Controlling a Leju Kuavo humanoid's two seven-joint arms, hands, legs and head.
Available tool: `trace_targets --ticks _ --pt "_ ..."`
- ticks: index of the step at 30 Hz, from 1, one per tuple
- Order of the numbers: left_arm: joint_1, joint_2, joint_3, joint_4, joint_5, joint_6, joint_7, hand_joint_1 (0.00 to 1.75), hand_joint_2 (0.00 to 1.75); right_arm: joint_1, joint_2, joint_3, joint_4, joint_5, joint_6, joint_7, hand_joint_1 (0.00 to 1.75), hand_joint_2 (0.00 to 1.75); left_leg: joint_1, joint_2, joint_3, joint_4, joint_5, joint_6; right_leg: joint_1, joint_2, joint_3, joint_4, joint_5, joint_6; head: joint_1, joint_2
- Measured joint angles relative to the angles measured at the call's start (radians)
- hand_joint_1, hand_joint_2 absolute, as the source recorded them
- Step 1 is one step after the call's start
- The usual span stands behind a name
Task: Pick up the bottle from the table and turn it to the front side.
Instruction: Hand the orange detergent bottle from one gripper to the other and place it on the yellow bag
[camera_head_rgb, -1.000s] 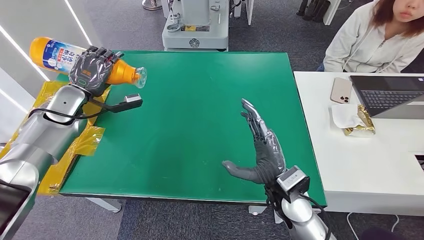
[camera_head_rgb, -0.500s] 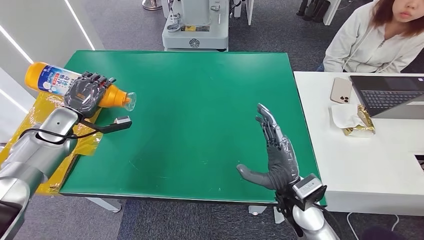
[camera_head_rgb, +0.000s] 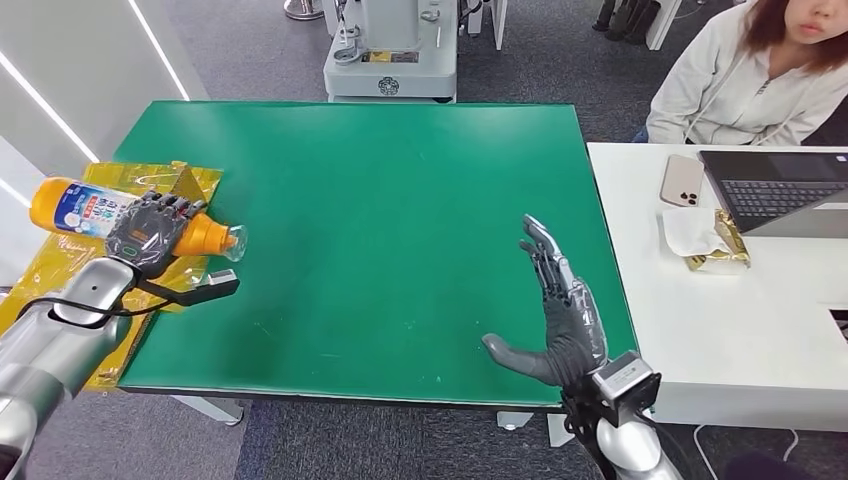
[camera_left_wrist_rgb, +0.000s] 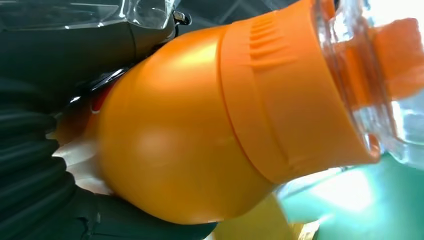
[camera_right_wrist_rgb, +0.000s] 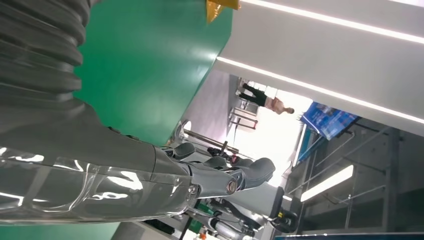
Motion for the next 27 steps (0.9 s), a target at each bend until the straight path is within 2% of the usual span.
trace_targets --ticks 7,14,19,27 --pt "0.117 0.024 0.104 -0.038 0.022 -0.006 -0.031 1.75 1.75 0.054 0.001 -0.032 -0.032 0.023 0.029 0.003 0.00 1.75 0.000 0.000 0.000 0.000 -0.001 0.000 0.000 0.000 0.000 -0.001 -0.001 0.000 0.000 0.000" --pt "0.198 0.003 0.186 -0.060 0.028 -0.052 -0.107 1.75 1.75 0.063 0.001 -0.047 -0.049 0.018 0.066 0.020 0.00 1.75 0.000 0.000 0.000 0.000 -0.001 -0.001 0.000 0.000 0.000 -0.001 -0.001 0.000 0.000 0.000" --pt "0.207 -0.048 0.201 -0.061 0.012 -0.076 -0.154 1.75 1.75 0.040 0.001 -0.048 -0.048 0.014 0.082 0.029 0.00 1.75 0.000 -0.001 0.000 0.000 -0.001 -0.001 0.000 -0.001 0.000 -0.001 0.000 0.001 0.000 0.000" --pt "0.180 -0.187 0.201 -0.047 -0.009 -0.107 -0.189 1.75 1.75 -0.020 0.010 -0.028 -0.013 -0.001 0.100 0.032 0.00 1.75 0.000 -0.002 0.000 0.001 -0.001 -0.001 0.000 -0.002 0.001 -0.001 0.000 0.001 0.000 0.000"
